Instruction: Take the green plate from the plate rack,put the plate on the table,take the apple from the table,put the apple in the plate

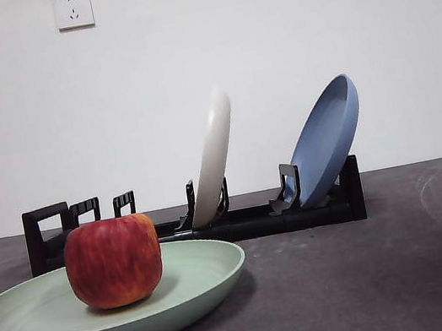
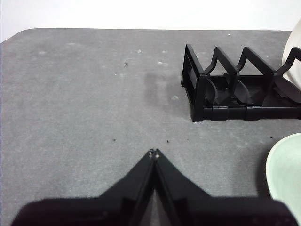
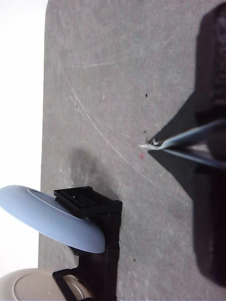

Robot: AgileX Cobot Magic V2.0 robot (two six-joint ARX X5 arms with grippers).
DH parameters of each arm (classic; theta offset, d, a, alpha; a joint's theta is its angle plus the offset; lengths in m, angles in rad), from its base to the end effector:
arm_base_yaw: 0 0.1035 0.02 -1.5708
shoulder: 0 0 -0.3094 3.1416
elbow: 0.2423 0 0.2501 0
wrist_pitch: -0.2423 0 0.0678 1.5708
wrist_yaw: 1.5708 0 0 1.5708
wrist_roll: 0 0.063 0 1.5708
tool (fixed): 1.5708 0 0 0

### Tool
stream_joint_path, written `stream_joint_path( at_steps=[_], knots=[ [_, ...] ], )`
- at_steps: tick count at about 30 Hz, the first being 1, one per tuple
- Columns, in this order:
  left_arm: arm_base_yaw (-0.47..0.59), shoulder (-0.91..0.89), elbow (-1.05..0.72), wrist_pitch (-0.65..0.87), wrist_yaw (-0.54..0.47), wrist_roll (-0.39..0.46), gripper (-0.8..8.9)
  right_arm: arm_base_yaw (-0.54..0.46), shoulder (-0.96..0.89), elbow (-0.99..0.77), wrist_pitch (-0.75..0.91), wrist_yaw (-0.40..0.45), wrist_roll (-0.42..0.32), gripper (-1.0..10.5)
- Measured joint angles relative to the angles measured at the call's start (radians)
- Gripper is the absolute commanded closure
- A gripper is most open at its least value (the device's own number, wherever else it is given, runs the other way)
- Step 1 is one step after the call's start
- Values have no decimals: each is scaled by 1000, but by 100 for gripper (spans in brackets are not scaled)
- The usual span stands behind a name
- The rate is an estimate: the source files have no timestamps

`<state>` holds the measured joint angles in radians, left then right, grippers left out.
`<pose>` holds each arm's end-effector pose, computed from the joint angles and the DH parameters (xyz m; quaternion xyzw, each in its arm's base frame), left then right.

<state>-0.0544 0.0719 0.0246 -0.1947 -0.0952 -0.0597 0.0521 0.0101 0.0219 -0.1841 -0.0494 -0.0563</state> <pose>0.0837 0.0014 0.1429 -0.0206 0.1197 0.0238 0.9923 0.0812 0.0073 0.1471 -0.0281 0.0846 0.0529 0.9946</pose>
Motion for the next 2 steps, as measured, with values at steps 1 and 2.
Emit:
stream_joint_path(
  at_steps=[1, 2],
  knots=[
    [0, 0, 0, 0, 0, 0, 817, 0, 0, 0, 0, 0, 0, 946],
    [0, 0, 0, 0, 0, 0, 817, 0, 0, 0, 0, 0, 0, 946]
  ],
)
